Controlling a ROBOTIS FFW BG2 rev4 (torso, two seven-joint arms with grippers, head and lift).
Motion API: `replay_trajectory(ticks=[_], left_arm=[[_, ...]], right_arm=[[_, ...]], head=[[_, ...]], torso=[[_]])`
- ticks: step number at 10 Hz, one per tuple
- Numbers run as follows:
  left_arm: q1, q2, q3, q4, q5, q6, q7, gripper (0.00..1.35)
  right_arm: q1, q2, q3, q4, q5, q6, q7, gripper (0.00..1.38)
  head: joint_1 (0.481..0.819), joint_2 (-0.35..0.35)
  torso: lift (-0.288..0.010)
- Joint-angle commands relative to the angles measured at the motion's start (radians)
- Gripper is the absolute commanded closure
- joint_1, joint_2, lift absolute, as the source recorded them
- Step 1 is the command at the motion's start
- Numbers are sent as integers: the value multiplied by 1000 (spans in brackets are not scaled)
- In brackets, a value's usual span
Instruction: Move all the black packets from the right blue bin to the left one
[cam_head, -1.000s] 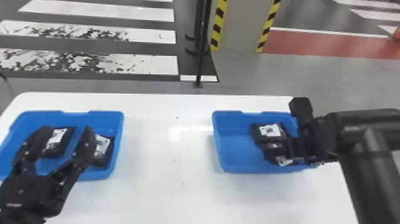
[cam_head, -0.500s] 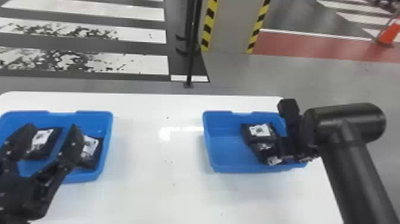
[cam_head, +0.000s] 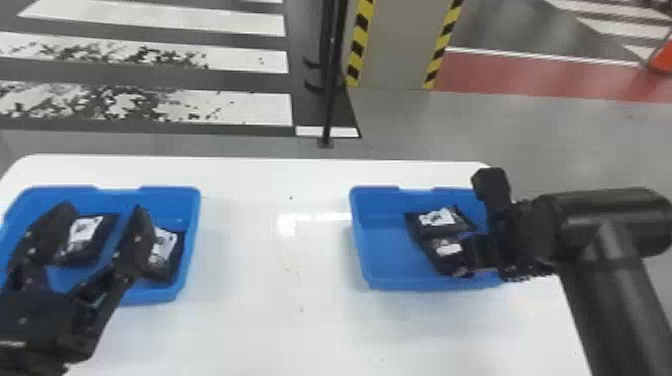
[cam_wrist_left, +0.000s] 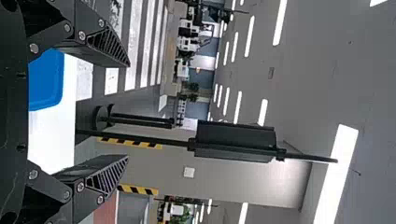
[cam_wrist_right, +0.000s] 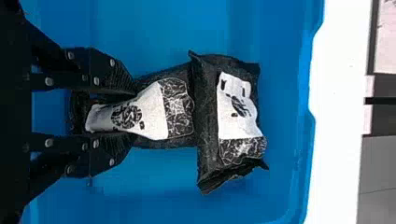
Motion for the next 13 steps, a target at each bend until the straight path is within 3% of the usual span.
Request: replay_trajectory(ticks=[1, 4, 7, 9, 11, 13], left_arm=[[-2, 2, -4, 0, -4, -6, 0, 374], [-2, 3, -4, 2, -6, -11, 0, 374], [-5, 3, -8, 7, -6, -23, 0, 374], [-10, 3, -12, 7, 2, 4, 0, 367], [-17, 8, -24, 7, 20, 26, 0, 367], [-27, 14, -36, 7, 22, 63, 0, 374]], right_arm=[[74, 12, -31, -87, -16, -134, 0, 1092], [211, 43, -79, -188, -88, -475, 60, 1092], [256, 51, -57, -249, -225, -593, 139, 1092], [251, 37, 42, -175, -323, -863, 251, 1092], [248, 29, 190, -80, -419, -1106, 300, 1092], [258, 51, 266, 16, -455, -1256, 343, 1092]], head=[[695, -160], [695, -131], [695, -64], [695, -13], [695, 76], [695, 135]], torso=[[-140], [-140], [-140], [-140], [-140], [-140]])
